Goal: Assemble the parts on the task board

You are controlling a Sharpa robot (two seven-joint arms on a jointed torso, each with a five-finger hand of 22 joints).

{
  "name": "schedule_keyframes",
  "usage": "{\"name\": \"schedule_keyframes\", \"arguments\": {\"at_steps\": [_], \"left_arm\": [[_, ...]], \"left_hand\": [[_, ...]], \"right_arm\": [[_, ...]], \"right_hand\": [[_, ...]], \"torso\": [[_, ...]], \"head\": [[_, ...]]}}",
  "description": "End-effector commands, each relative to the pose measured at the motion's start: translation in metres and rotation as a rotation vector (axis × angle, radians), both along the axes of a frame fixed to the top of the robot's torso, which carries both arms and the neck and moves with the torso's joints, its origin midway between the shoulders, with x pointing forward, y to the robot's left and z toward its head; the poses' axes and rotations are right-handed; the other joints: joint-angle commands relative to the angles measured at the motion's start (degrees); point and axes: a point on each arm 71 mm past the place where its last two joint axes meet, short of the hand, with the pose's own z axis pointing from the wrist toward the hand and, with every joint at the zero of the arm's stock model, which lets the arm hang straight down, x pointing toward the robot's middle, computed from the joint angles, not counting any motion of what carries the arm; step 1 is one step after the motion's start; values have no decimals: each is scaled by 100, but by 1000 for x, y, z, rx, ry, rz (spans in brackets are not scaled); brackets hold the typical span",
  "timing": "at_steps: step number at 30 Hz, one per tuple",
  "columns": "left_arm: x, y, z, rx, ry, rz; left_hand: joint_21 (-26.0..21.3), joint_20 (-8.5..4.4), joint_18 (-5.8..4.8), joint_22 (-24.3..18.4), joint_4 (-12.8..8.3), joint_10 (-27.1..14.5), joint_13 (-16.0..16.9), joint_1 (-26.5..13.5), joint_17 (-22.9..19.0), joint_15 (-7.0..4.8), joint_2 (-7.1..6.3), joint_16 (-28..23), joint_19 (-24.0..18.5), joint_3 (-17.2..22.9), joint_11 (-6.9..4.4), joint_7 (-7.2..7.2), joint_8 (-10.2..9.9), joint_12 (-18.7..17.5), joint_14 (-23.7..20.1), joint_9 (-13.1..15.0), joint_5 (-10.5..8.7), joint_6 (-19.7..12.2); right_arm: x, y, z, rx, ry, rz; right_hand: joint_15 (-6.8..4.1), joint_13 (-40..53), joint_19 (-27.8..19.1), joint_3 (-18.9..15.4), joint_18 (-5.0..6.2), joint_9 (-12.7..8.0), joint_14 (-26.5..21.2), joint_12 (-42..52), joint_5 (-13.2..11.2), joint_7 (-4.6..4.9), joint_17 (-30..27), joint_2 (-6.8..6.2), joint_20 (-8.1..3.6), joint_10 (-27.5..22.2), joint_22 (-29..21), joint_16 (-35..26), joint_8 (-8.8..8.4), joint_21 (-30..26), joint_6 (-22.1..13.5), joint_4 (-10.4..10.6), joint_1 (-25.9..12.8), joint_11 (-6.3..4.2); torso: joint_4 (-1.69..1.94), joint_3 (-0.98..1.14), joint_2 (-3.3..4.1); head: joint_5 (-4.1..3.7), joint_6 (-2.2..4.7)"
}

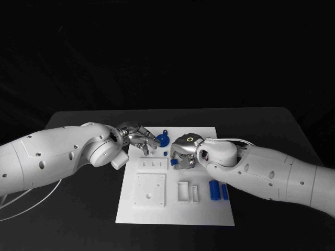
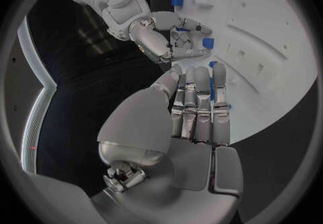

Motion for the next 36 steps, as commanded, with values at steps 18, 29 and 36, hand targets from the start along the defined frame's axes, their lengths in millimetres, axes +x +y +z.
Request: {"name": "schedule_keyframes", "arguments": {"at_steps": [18, 29, 36], "left_arm": [[-1, -2, 0, -7, 10, -18], [-1, -1, 0, -9, 7, -12], [-2, 2, 0, -19, 13, -9]], "left_hand": [[-42, 31, 54, -10, 27, -45, -3, 66, 10, 54, 17, -34, 4, -13, 14, 8, 26, -7, -2, -6, -6, -39], [-51, 37, 55, -11, 58, -77, -14, 38, 10, 61, 32, -38, -1, -14, 26, 15, 21, -20, -3, -17, -6, -70], [-150, 58, 52, -158, 513, 113, -15, -385, -9, 64, -4, -50, 69, -57, 15, -13, -84, -138, 71, -323, -233, -53]], "right_arm": [[-2, 2, -3, -21, -17, -19], [-2, 0, 0, 27, -62, -60], [-7, -7, 8, 111, -77, -90]], "right_hand": [[-54, 60, 41, 1392, -40, 24, 93, 129, -273, -193, 25, 182, -62, 121, 396, 95, -17, 267, 872, -425, -278, -147], [-74, 73, 62, 1308, -50, 24, 122, 118, 98, -206, 51, 106, -83, 152, 403, 121, -17, 343, 883, -340, -334, -172], [-99, 72, 87, 1437, -52, 24, 147, 88, 449, -206, 68, 31, -109, 171, 417, 128, -17, 427, 891, -323, -403, -190]], "torso": [[2, -6, 5], [5, 0, -3], [-6, 2, -7]], "head": [[-13, -13], [-21, -4], [-2, 7]]}}
